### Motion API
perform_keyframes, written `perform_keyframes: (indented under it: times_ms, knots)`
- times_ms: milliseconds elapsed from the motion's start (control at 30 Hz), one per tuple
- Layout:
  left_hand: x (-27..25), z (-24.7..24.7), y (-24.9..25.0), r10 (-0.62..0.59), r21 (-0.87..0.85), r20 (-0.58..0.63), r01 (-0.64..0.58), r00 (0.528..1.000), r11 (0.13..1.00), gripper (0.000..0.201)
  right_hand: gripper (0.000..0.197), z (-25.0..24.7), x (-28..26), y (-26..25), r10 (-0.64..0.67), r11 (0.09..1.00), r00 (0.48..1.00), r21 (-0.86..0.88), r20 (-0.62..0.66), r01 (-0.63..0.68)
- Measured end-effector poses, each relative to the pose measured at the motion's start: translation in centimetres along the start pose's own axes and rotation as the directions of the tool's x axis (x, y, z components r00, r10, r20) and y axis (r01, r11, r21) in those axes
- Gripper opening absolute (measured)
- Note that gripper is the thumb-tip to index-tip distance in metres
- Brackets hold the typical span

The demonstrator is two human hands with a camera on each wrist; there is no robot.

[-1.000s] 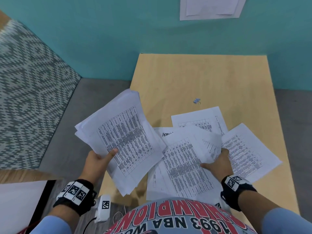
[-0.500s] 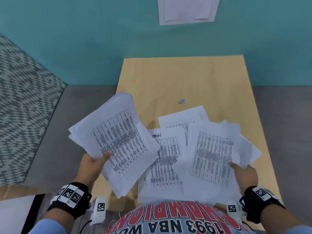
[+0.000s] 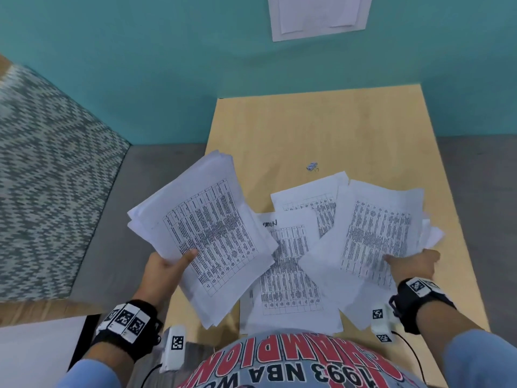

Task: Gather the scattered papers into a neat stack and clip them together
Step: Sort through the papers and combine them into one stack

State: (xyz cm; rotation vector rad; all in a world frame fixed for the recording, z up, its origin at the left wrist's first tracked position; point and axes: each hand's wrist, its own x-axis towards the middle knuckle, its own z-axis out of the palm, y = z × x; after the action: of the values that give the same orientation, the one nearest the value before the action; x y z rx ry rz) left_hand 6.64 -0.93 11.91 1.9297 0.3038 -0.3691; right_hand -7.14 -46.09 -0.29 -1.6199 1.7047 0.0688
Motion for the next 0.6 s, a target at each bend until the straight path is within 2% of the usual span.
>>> perform_keyframes:
  times_ms: [100, 233, 267, 300, 367, 400, 467, 533, 600]
  knots:
    - [-0.3, -0.5, 0.3, -0.004, -0.024, -0.015, 0.003, 1.000, 1.000, 0.038, 0.078, 0.8, -0.5, 0.4, -0.066, 0.987, 0.998, 0.145, -0.015, 0.067]
    - [-0.2, -1.4, -0.1, -0.007, -0.056, -0.035, 0.005, 0.999, 0.998, 0.034, 0.095, -0.7, -0.6, 1.1, -0.016, 0.938, 1.000, 0.347, -0.020, 0.022]
    - [-0.2, -1.5, -0.3, -0.012, -0.070, -0.039, 0.009, 0.999, 0.998, 0.034, 0.093, -1.4, -0.1, 1.4, -0.023, 0.922, 1.000, 0.386, 0.016, 0.015]
    - [-0.1, -1.5, -0.6, -0.015, -0.086, -0.036, 0.012, 0.999, 0.996, 0.033, 0.082, -2.4, -0.2, 1.3, -0.046, 0.907, 0.995, 0.420, 0.085, 0.006]
    - [-0.1, -1.6, -1.0, -0.023, -0.122, -0.029, 0.020, 0.999, 0.992, 0.034, 0.039, -4.8, -0.7, 0.8, -0.070, 0.890, 0.974, 0.455, 0.216, -0.037]
    - [-0.2, -1.5, -1.1, -0.026, -0.140, -0.024, 0.023, 0.999, 0.990, 0.036, 0.033, -5.6, -0.6, 0.8, -0.070, 0.896, 0.966, 0.441, 0.248, -0.048]
    - [-0.1, -1.6, -1.5, -0.030, -0.156, -0.025, 0.026, 0.999, 0.987, 0.037, 0.029, -7.2, -2.3, -0.4, -0.157, 0.886, 0.926, 0.463, 0.342, -0.021]
    - [-0.1, -1.8, -1.5, -0.030, -0.144, -0.045, 0.023, 0.999, 0.989, 0.032, 0.006, -8.4, -5.3, -2.3, -0.251, 0.888, 0.848, 0.460, 0.466, 0.011]
    - [0.2, -2.2, -1.8, -0.013, -0.140, -0.062, 0.005, 0.998, 0.990, 0.028, 0.029, -8.4, -8.2, -4.1, -0.330, 0.899, 0.776, 0.431, 0.537, 0.084]
